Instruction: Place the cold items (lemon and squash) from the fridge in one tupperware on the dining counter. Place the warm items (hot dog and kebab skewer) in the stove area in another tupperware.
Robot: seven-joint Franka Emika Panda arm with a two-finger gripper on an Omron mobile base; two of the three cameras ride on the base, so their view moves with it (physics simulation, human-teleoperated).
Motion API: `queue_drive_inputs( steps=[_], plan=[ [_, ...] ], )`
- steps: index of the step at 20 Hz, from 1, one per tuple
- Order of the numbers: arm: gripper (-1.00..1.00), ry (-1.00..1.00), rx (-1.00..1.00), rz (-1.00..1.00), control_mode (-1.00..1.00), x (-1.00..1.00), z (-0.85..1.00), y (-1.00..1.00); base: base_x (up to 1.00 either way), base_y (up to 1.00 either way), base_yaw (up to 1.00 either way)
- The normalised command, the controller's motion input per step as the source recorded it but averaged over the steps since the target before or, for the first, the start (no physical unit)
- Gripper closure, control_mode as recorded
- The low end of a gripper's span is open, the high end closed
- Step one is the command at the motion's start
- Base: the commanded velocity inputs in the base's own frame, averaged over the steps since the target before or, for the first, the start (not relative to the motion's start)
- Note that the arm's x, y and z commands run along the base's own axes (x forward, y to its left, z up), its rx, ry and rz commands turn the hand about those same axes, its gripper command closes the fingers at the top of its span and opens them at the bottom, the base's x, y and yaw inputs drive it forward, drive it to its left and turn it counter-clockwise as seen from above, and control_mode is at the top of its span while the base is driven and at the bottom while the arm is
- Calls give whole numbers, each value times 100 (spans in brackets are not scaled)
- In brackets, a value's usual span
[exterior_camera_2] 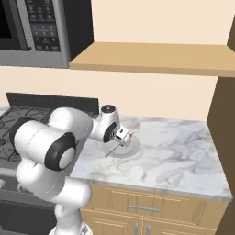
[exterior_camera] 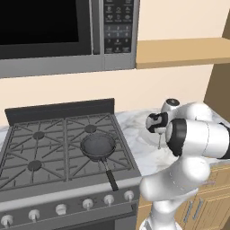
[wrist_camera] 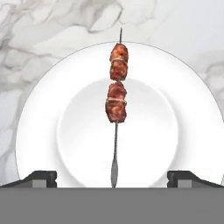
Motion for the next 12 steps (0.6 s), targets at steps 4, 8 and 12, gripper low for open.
queue_drive_inputs(
  steps=[4, 8, 12],
  plan=[
    [-100, 2, 0, 0, -100, 36, -27, -13, 0, 0, 0],
    [-100, 4, 0, 0, -100, 28, -29, -14, 0, 0, 0],
    [-100, 5, 0, 0, -100, 24, -30, -10, 0, 0, 0]
  ],
)
